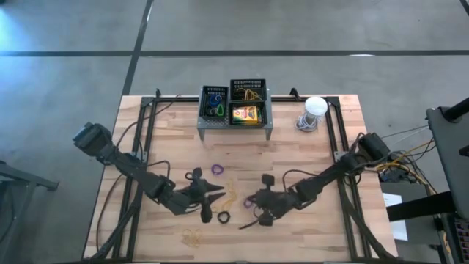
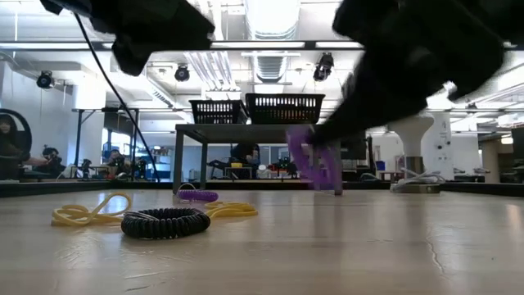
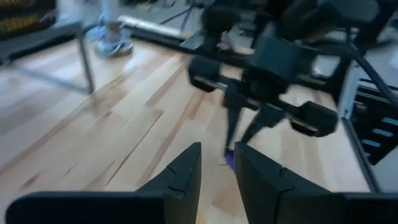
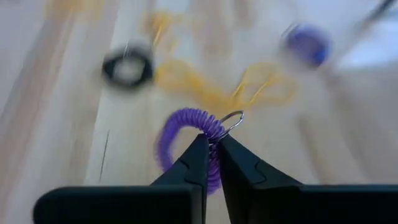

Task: Pick & Place Office Desk Supplies
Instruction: Put the violet spring keychain into the middle black bin on the shelf

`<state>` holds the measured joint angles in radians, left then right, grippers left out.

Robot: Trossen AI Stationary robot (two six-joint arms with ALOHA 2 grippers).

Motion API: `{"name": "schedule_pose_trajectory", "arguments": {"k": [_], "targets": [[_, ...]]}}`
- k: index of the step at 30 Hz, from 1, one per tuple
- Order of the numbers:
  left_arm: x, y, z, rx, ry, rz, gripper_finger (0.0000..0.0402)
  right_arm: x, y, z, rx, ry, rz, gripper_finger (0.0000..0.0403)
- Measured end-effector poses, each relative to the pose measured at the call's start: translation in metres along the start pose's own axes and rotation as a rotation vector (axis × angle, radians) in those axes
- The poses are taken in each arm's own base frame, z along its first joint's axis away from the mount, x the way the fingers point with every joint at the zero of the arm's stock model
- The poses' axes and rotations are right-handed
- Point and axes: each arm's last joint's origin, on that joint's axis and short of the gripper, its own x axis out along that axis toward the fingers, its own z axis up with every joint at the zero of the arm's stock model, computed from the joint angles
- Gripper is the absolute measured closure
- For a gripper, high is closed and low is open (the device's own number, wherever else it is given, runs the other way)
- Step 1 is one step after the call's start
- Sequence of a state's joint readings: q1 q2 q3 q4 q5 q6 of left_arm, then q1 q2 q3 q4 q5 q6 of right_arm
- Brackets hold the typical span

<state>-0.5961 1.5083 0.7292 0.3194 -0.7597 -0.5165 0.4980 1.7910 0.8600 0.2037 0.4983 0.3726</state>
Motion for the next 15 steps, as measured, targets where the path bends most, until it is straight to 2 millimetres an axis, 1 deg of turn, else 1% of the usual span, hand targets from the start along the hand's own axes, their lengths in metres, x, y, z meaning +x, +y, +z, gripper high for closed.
{"name": "schedule_pose_trajectory", "arguments": {"k": [3, 6, 8, 12, 15], "targets": [[0.007, -0.011, -0.001, 0.038, -0.067, -0.046, 0.03, -0.008, 0.0, 0.013, 0.06, -0.141, -0.118, 0.038], [0.017, -0.021, -0.007, 0.086, -0.099, -0.066, 0.03, -0.022, -0.002, 0.03, 0.128, -0.271, -0.233, 0.038], [0.023, -0.026, -0.008, 0.105, -0.106, -0.067, 0.03, -0.032, -0.004, 0.036, 0.153, -0.32, -0.298, 0.038], [0.036, -0.03, -0.006, 0.174, -0.113, -0.041, 0.0297, -0.05, -0.008, 0.05, 0.182, -0.381, -0.328, 0.038], [0.043, -0.032, 0.003, 0.224, -0.135, -0.02, 0.0284, -0.058, -0.01, 0.056, 0.174, -0.397, -0.321, 0.038]]}}
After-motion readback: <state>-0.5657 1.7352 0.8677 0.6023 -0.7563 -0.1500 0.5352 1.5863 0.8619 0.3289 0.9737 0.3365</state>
